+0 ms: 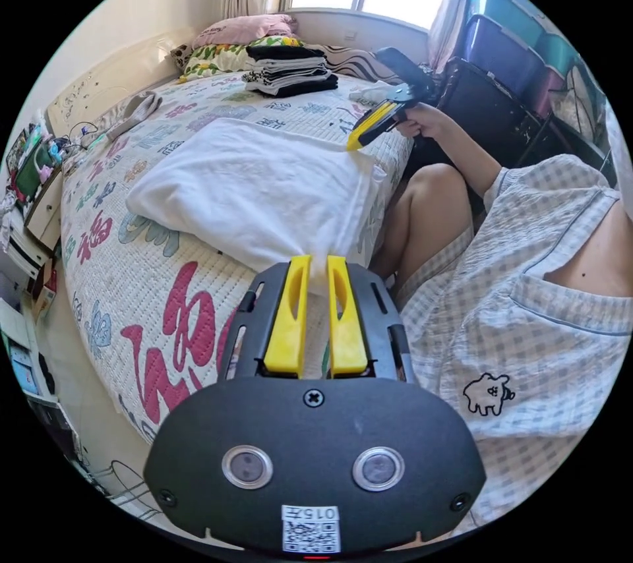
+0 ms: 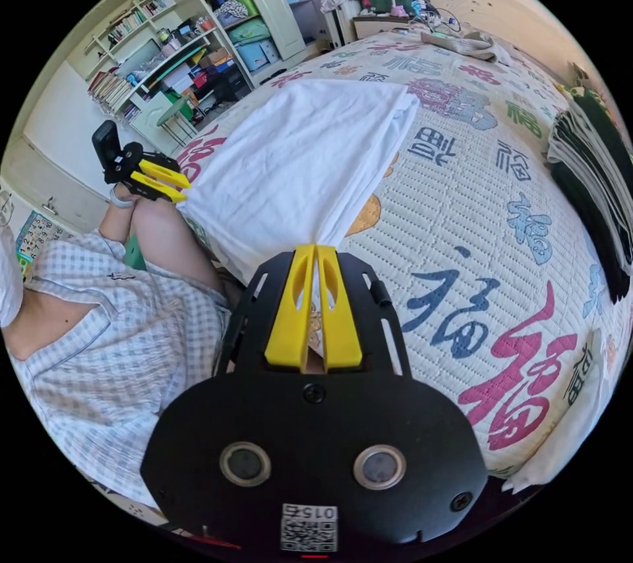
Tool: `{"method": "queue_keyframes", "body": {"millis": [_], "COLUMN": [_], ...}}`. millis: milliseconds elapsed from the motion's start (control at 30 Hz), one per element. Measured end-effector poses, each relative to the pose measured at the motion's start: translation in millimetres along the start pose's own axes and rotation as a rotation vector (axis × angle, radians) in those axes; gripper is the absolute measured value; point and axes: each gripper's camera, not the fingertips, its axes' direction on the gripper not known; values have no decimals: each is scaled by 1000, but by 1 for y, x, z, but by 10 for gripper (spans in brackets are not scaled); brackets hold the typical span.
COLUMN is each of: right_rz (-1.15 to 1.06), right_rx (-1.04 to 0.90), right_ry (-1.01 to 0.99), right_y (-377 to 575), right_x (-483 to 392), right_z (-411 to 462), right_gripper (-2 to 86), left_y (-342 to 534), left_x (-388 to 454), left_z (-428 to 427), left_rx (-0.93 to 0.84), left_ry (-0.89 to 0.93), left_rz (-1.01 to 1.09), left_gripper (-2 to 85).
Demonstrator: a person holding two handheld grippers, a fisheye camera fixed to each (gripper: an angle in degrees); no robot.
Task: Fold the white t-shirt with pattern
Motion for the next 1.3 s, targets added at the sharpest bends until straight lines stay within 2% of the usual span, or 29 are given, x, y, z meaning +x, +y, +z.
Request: {"method": "queue_keyframes", "body": {"millis": [167,300,400,533,600,700,833,933,1033,1133,1300], "right_rz": [25,45,54,59,47,47,28,5,-9,-9,4], "right_rx": [31,-30,-2,69,66,-16,-19,2,-43,-60,-31], "right_ry": [-8,31,24,25,16,-8,16,35,40,37,-54], "right_y": [22,24,26,35,34,25,24,26,23,20,23], "right_x": [-2,-1,-3,-7,-8,-6,-7,-9,-5,3,25], "right_z": [-2,17,13,-6,-5,14,18,8,14,16,-4], "right_gripper": [-8,-5,9,55,61,69,43,6,-3,-2,35], "left_y": [16,19,23,27,22,9,11,21,26,25,24], "left_x": [19,27,32,46,55,62,57,60,59,46,20], "left_z": [-4,19,27,-3,-9,12,24,-1,-6,18,15], "left_rx": [42,-54,-90,36,66,-14,-34,25,4,-72,-76], "left_ry": [-4,-14,-10,0,-40,-115,-110,-117,-162,-141,-86], "left_rz": [-45,-81,-94,-79,-54,-17,-18,-20,-22,-47,-98], "left_gripper": [14,14,20,56,67,61,4,-4,-5,-4,14]}}
